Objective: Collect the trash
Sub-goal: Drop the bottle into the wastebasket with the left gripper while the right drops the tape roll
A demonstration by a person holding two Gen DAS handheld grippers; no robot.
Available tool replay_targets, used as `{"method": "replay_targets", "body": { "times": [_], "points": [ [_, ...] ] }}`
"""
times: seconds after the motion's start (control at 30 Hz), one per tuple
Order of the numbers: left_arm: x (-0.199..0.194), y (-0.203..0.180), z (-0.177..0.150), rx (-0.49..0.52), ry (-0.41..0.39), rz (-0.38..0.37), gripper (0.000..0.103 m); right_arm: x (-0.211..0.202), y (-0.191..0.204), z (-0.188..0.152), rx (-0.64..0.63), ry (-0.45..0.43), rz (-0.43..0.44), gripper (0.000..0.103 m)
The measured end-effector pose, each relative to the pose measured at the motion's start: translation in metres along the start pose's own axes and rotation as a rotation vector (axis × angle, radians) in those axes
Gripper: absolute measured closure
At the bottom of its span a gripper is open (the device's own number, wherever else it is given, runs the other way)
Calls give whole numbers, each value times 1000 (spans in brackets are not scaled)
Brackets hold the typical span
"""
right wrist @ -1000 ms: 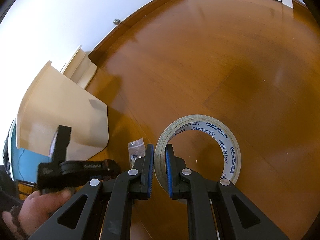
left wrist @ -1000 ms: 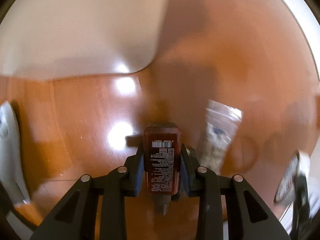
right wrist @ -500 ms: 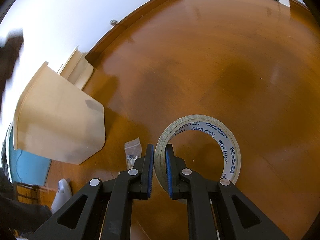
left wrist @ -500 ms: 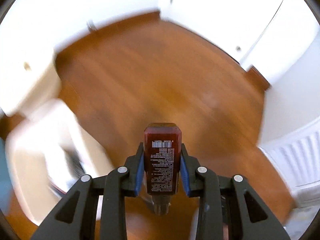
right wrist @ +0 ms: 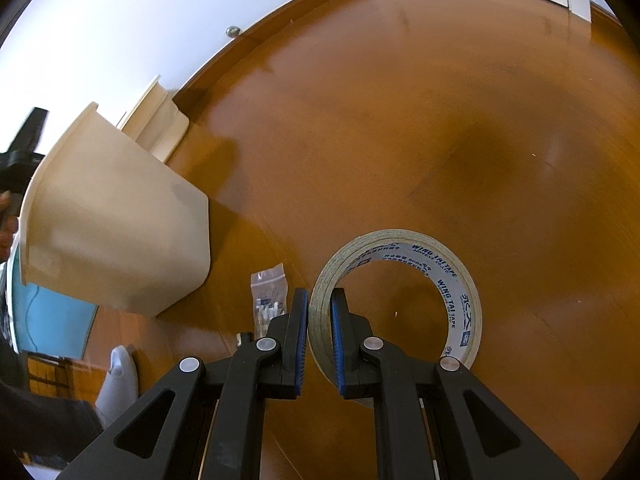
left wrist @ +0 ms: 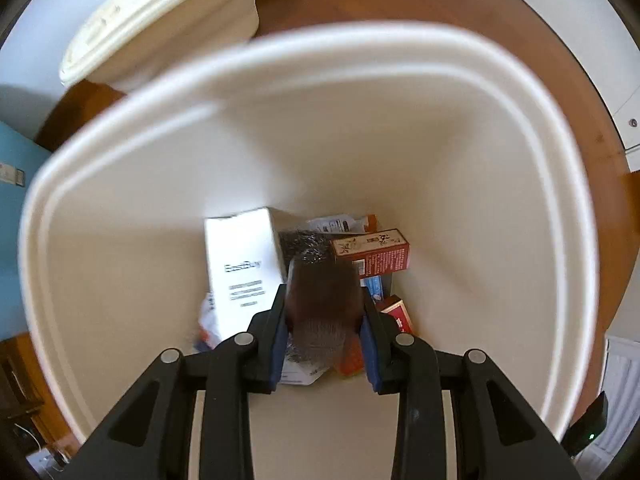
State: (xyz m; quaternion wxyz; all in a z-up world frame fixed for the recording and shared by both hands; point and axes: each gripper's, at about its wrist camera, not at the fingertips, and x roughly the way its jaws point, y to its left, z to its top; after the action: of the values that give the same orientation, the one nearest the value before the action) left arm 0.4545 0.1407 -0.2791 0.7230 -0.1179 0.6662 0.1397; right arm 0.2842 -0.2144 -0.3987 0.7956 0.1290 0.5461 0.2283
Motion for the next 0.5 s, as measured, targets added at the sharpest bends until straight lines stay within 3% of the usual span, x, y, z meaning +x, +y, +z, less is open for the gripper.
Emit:
{"method": "replay_targets", "body": {
  "times": [0.17, 0.3, 0.5],
  "points": [
    [-7, -12, 11, 8, 8, 16, 72, 1, 4, 4, -10, -3, -2, 92],
    [-49, -18, 8, 30, -21, -30, 72, -8, 6, 11, -19, -43, -6, 92],
    [-125, 8, -33, 57, -17, -39, 72, -28, 20, 29, -44, -95, 9, 92]
  ]
}}
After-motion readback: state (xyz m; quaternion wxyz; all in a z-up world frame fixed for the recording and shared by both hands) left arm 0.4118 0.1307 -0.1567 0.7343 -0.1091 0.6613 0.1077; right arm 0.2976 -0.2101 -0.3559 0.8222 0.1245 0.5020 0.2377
